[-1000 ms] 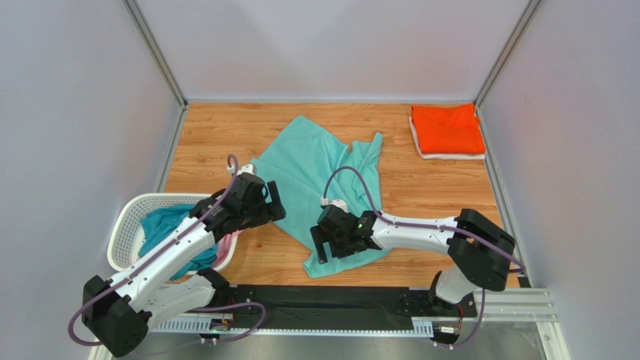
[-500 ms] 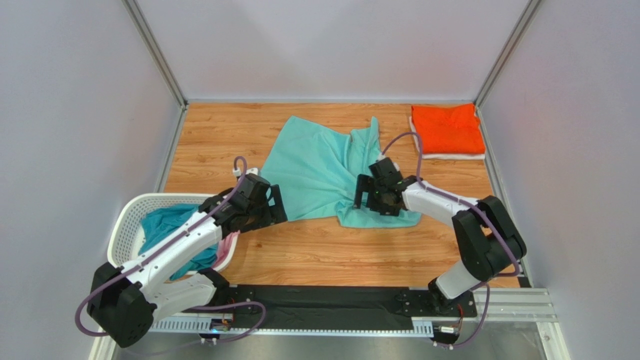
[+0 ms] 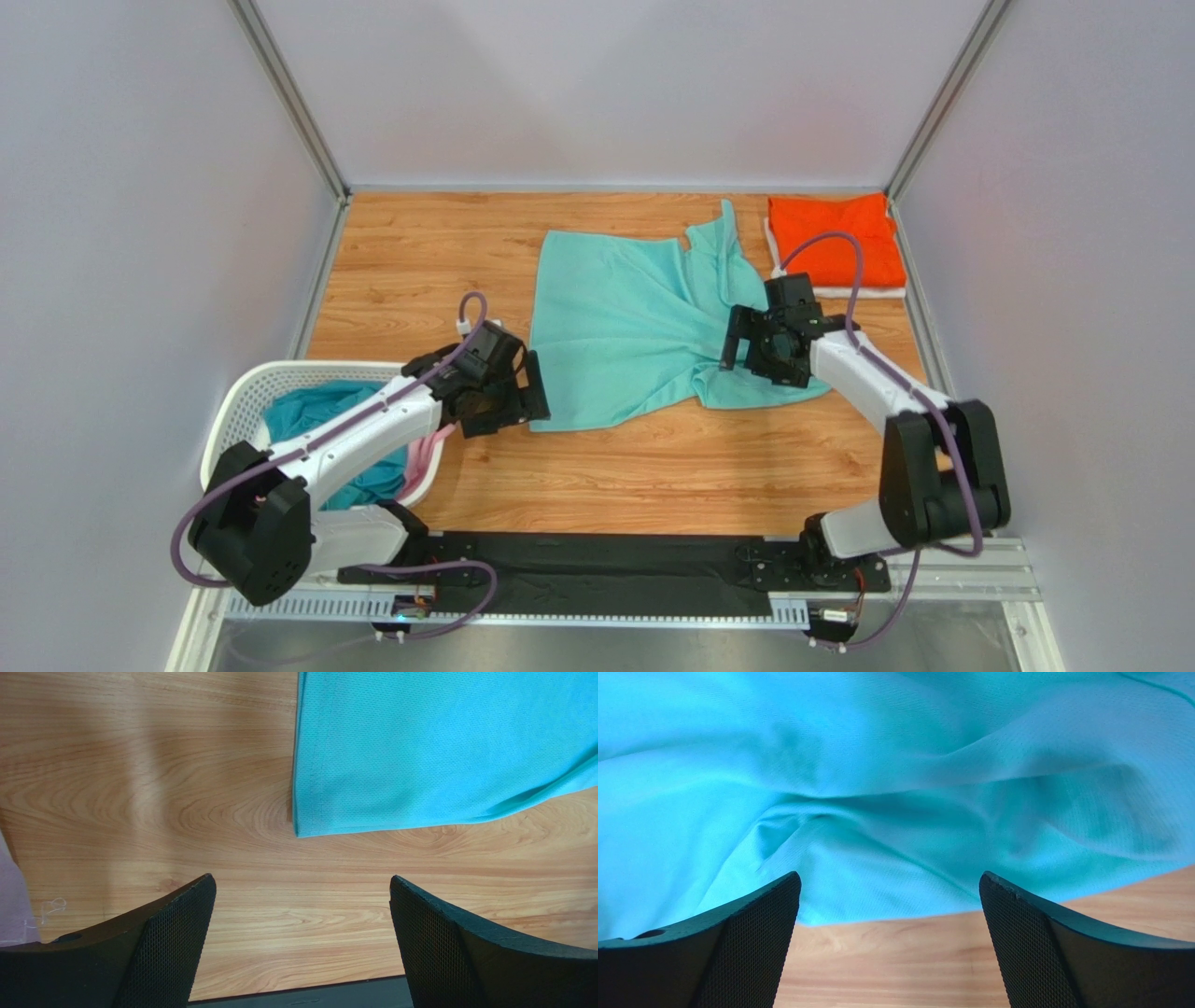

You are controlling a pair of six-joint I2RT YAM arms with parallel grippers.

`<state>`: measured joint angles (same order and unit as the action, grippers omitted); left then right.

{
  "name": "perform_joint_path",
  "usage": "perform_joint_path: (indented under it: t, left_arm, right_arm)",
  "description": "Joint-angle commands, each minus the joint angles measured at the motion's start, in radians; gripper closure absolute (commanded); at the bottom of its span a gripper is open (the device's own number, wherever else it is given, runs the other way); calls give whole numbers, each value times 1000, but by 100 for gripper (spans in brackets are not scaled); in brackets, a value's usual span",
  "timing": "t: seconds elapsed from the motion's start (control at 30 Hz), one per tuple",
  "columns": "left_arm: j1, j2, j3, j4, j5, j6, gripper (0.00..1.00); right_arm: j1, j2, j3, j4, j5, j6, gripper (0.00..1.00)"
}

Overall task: Fold and stack the t-shirts
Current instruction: Flatten the tshirt out

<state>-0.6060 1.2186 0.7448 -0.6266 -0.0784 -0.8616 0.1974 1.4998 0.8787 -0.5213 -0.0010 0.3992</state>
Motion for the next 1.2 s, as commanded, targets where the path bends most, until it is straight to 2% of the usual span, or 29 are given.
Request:
perform_joint_path:
  t: [0.0,0.27,0.43,0.47,0.73,0.93,0.97,1.03,1.07,1.17]
  left_arm:
    - [3,-10,13,28,42,-28,0]
    - [-21,1,-21,48,16,-74,0]
    - [-26,99,-2,87,57,-76,13]
    - [-28,113,-5,91,61,-79,19]
    - [-31,249,-15,199,55,-90,38]
    - [-29,347,10,229,54,-79,60]
    - [-29,357,14,231,55,-77,71]
    - [-28,375,25,231,55,-74,86]
    - [-28,377,25,231,54,-73,100]
    - [-24,363,21,222,43,-70,100]
  right_arm:
    - [23,-203,-17,-63,-28,-39,0]
    - [27,-515,-157,-135,-60,20,0]
    - [27,-599,-205,-166,-41,29,0]
    - [27,-605,-207,-169,-37,30,0]
    - [27,-596,-214,-171,-70,26,0]
    - [77,-583,-221,-160,-74,7,0]
    - [89,-576,-216,-160,-65,10,0]
    - [112,-552,-208,-163,-7,35,1]
    - [143,-541,-202,-163,22,42,2]
    - [235,-475,-178,-149,133,55,3]
